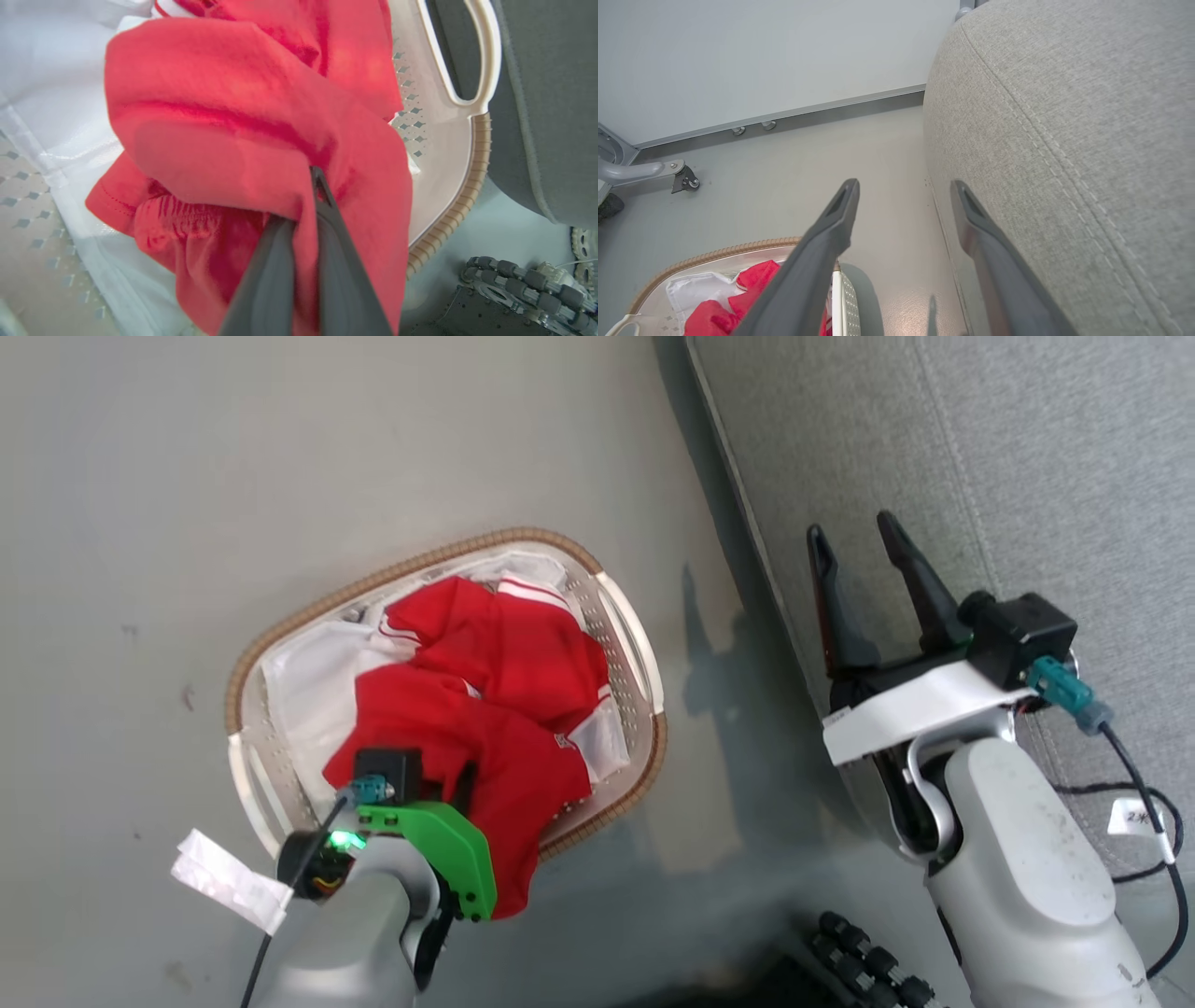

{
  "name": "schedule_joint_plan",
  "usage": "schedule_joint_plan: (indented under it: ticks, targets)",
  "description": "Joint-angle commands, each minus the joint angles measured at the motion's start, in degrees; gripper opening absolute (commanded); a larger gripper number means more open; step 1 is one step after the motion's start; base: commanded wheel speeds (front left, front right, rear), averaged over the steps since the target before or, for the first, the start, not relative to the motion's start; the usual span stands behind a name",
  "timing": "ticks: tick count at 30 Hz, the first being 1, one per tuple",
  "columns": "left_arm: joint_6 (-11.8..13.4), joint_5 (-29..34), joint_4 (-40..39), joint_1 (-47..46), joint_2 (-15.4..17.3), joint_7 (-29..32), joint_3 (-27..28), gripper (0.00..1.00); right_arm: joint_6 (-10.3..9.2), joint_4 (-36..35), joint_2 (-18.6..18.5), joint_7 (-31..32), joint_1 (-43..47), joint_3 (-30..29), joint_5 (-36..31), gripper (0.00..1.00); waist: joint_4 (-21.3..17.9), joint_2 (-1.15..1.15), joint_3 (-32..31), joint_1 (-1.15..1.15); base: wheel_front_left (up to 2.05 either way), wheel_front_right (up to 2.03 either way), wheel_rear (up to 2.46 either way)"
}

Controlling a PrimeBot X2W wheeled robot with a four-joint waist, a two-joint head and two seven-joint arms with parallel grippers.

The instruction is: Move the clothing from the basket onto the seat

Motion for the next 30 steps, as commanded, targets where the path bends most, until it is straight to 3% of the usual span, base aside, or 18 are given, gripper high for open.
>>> schedule_joint_plan:
  ticks: [1, 7, 13, 30]
  targets:
    - [-0.18, -0.80, -0.84, 1.64, 0.26, -0.51, -0.52, 0.00, -0.02, 0.60, -0.21, -0.25, 1.49, -0.10, -0.54, 1.00, 2.11, 0.00, -5.37, 0.00, 0.00, 0.00, 0.00]
    - [-0.18, 1.03, -9.60, 4.83, 1.91, -0.44, 1.02, 0.00, -0.02, 1.70, -0.21, -0.25, 3.69, -0.54, -1.24, 1.00, 3.95, 0.00, -10.62, 0.00, 0.00, 0.00, 0.00]
    - [-0.18, 7.08, -22.25, 9.06, 3.77, -0.45, 5.67, 0.00, -0.02, 2.24, -0.22, -0.25, 5.40, -0.41, -1.51, 1.00, 5.01, 0.00, -15.08, 0.00, 0.00, 0.00, 0.00]
    - [-0.19, 16.73, -48.31, 17.03, 2.10, -0.39, 15.84, 0.00, -0.02, 4.81, -0.21, -0.25, 12.85, 0.45, -1.52, 1.00, 7.32, 0.00, -29.57, 0.00, 0.00, 0.00, 0.00]
